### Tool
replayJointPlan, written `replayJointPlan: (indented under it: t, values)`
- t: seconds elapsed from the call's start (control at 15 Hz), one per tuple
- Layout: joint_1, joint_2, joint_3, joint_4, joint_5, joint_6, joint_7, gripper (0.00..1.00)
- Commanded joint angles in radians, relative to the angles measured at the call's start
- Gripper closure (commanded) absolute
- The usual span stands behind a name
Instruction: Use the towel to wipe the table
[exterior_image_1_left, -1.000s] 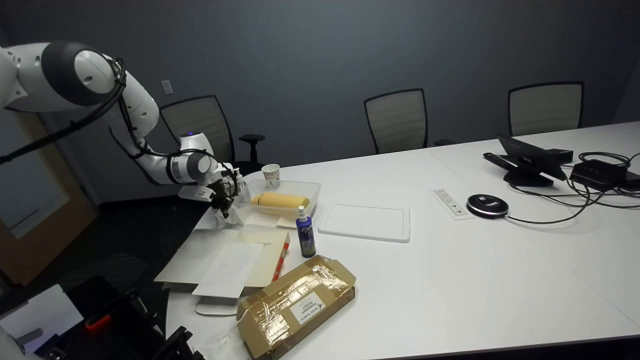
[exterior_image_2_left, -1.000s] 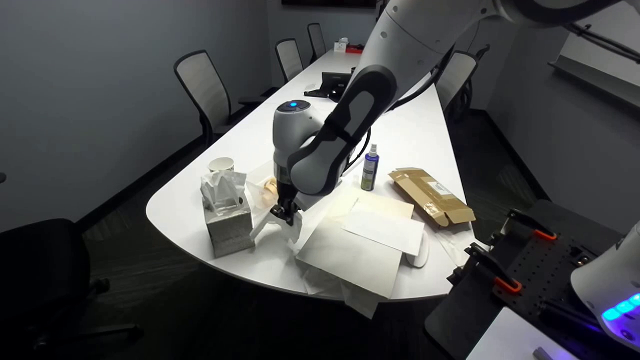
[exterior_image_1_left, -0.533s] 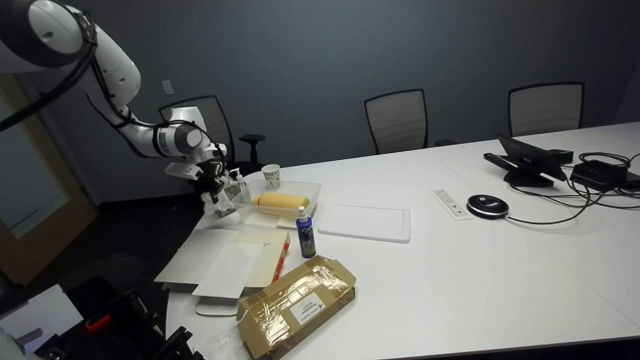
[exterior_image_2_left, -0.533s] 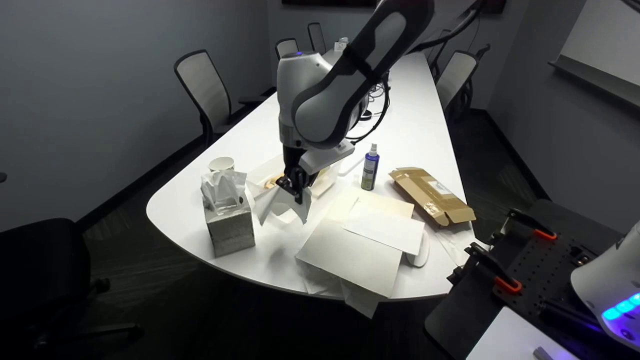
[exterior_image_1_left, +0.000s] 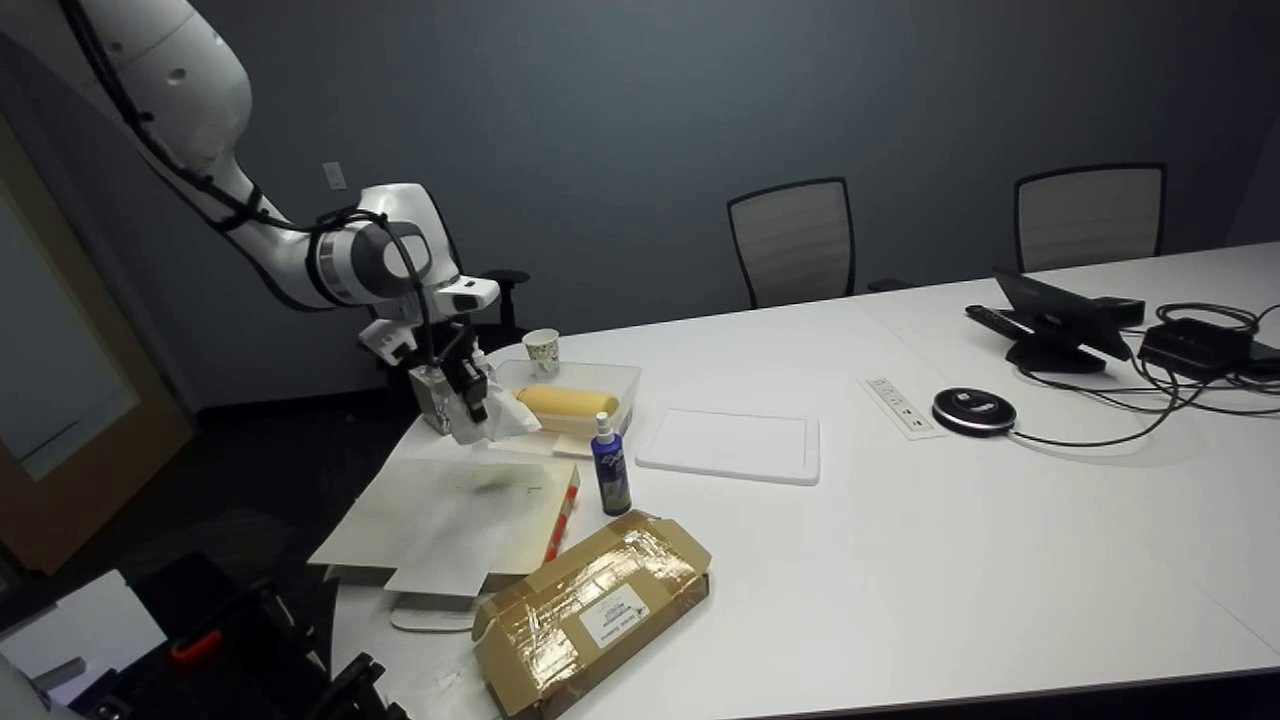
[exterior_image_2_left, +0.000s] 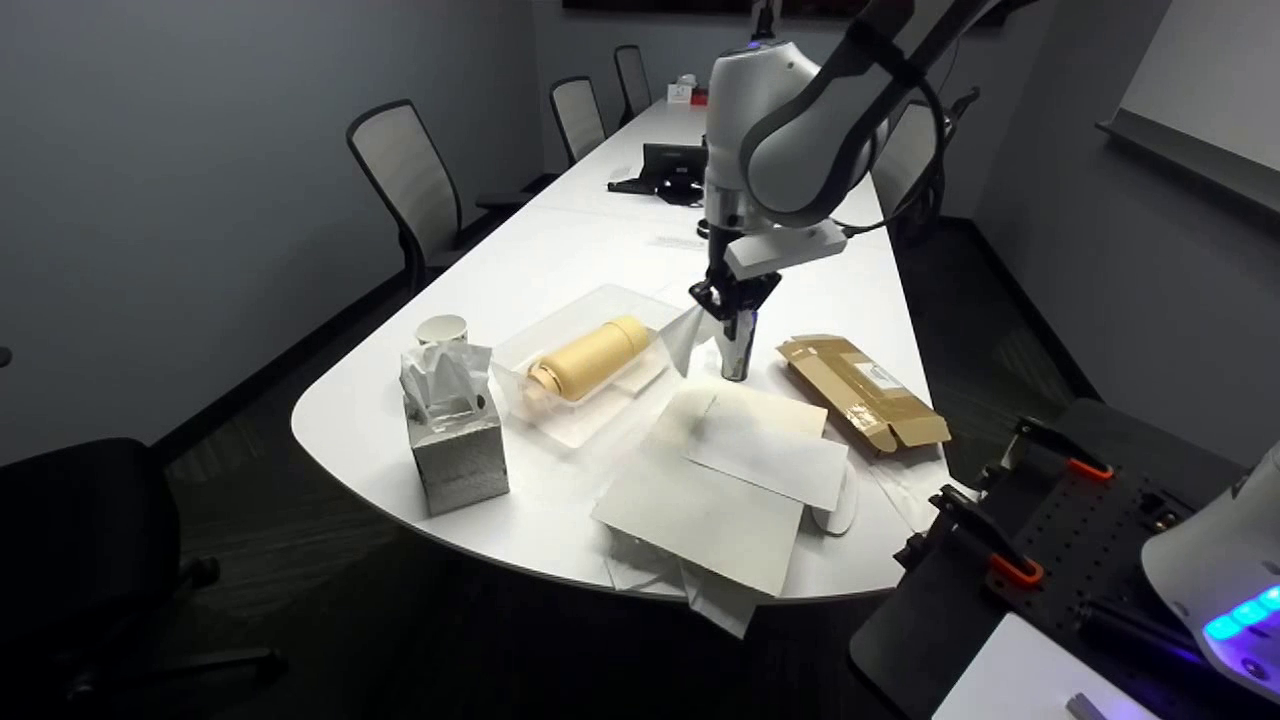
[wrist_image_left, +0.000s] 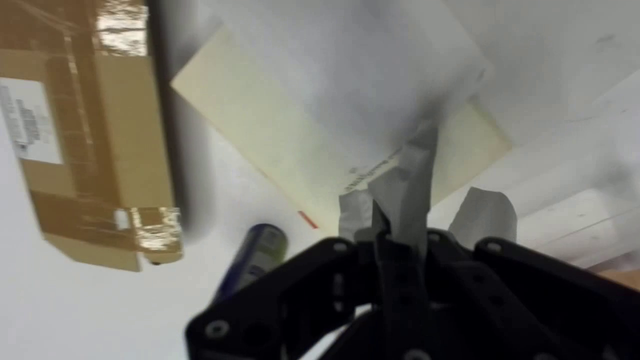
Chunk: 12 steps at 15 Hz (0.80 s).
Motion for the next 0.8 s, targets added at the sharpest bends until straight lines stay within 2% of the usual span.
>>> replayJointPlan:
  t: [0.0, 0.2, 0.33, 0.47, 0.53, 0.73]
  values:
    - [-0.064, -0.174, -0.083, -0.149, -0.133, -0.004, 0.084, 1.00]
    - [-0.164, -0.281, -0.145, -0.203, -0.280, -0.049, 0.134, 1.00]
    - [-0.254, -0.317, -0.148, -0.209, -0.346, -0.072, 0.121, 1.00]
    - [-0.336, -0.337, -0.116, -0.214, -0.324, -0.027, 0.040, 1.00]
    - [-0.346, -0.286, -0.094, -0.179, -0.331, -0.045, 0.075, 0.99]
    - [-0.384, -0.312, -0.087, -0.184, -0.328, -0.043, 0.042, 0.99]
